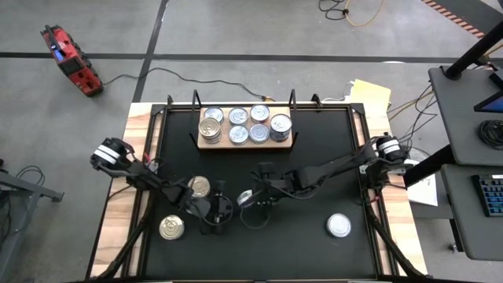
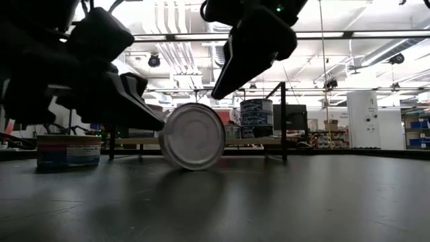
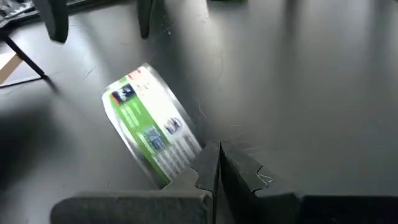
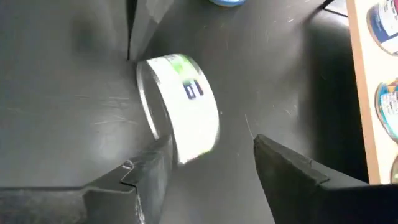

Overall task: Stack canned seafood by type on shelf
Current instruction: Stack the green tuna can on top of the other green tuna can on the shelf

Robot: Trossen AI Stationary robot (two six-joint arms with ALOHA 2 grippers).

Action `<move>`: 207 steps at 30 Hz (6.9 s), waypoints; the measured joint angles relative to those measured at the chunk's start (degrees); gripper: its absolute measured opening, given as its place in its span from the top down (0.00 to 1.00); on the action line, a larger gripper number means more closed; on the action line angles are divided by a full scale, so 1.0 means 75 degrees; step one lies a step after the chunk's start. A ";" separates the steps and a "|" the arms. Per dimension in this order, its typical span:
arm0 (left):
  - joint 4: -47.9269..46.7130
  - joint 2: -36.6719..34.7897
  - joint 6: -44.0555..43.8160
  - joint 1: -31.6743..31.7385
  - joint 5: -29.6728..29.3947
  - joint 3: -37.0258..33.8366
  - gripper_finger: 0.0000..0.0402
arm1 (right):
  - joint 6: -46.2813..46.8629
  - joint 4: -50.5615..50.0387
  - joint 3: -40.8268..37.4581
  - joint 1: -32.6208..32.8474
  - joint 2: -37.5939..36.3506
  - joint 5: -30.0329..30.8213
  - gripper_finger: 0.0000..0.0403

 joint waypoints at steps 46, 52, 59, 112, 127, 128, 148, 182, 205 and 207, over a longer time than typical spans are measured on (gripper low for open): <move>-0.0031 0.0044 0.0305 0.0017 -0.0282 0.0237 1.00 | -0.0127 0.0496 -0.0148 -0.0484 0.0626 -0.1572 0.68; -0.0254 -0.0664 0.0302 0.0013 -0.0283 0.0237 1.00 | 0.1032 0.1150 -0.0927 -0.0014 0.0025 -0.0841 0.68; -0.0399 -0.1557 0.0521 -0.0208 -0.0481 0.0252 1.00 | 0.2124 0.5904 -0.3302 0.0368 -0.0747 -0.0343 0.68; -0.3098 -0.1647 -0.0002 -0.0772 -0.2093 0.1992 0.35 | 0.2096 0.8805 -0.4323 0.0961 -0.0976 0.0422 0.68; -0.2061 -0.1204 0.0105 -0.0612 -0.1625 0.1831 0.38 | 0.1466 0.8688 -0.4323 0.0977 -0.0973 0.0605 0.68; -0.1893 -0.1107 0.0174 -0.0596 -0.1632 0.1825 0.39 | 0.1455 0.8685 -0.4323 0.0980 -0.0966 0.0585 0.68; -0.1317 -0.0819 -0.0046 -0.0318 -0.1728 0.1738 0.68 | 0.1099 0.8752 -0.4309 0.0968 -0.0968 0.0798 0.68; -0.3452 -0.4004 -0.8389 0.0452 0.0998 0.1633 0.70 | -0.6789 0.7491 -0.2972 0.2973 -0.1847 0.1152 0.38; -0.2961 -0.3876 -0.8445 0.0419 0.1374 0.1630 0.70 | -1.1643 0.7380 0.0028 0.2545 0.0836 0.6600 0.44; -0.2955 -0.3873 -0.8264 0.0420 0.1372 0.1630 0.70 | -1.1680 0.7369 0.0028 0.2531 0.0836 0.6597 0.48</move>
